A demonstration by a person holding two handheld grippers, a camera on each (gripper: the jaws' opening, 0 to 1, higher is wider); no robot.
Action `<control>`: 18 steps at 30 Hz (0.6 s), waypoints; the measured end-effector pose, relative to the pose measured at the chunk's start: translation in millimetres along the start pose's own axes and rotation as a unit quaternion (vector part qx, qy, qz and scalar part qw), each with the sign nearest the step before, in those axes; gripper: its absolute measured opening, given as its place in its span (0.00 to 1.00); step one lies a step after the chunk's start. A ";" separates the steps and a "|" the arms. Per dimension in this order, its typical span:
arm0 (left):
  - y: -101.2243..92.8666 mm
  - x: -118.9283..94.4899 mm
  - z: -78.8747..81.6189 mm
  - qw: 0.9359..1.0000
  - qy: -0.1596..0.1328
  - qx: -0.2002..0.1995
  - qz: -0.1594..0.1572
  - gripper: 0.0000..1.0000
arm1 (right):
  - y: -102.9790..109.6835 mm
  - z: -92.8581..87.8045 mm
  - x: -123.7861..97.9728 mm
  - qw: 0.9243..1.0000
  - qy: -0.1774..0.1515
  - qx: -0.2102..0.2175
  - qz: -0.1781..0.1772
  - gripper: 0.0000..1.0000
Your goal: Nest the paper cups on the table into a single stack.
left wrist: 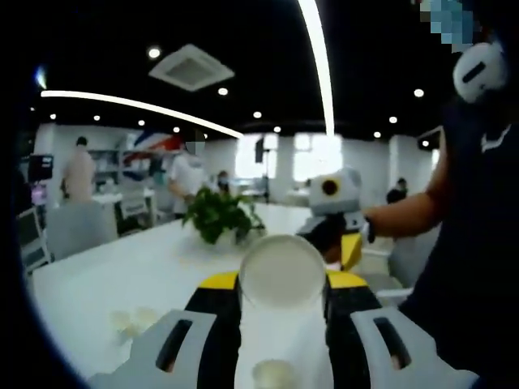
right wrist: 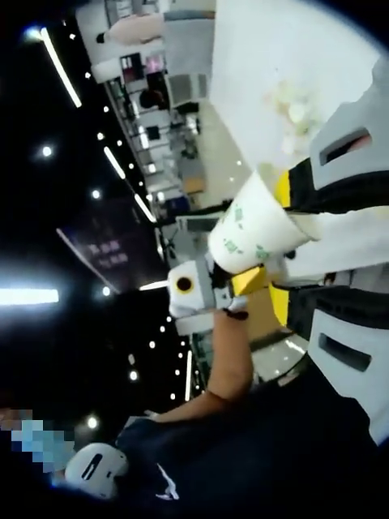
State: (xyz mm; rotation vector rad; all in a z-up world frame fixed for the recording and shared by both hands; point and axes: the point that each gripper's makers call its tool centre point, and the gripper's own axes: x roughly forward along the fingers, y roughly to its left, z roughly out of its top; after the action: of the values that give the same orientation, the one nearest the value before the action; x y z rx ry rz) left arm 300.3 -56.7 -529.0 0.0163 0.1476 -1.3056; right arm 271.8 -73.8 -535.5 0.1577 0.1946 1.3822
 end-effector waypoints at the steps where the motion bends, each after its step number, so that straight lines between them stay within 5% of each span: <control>1: -0.8 0.1 -0.6 1.000 0.002 0.000 -0.002 0.38 | 0.3 -0.2 0.1 1.000 0.001 -0.007 0.001 0.25; 18: -10.2 -1.6 -1.1 1.000 -0.003 0.003 -0.025 0.38 | 8.8 7.9 -4.3 1.000 -0.009 0.000 0.023 0.07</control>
State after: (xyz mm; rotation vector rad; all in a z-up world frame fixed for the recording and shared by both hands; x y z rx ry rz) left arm 289.9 -57.7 -529.3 0.0146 0.1392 -1.3564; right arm 264.4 -76.4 -525.6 0.1742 0.1770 1.4262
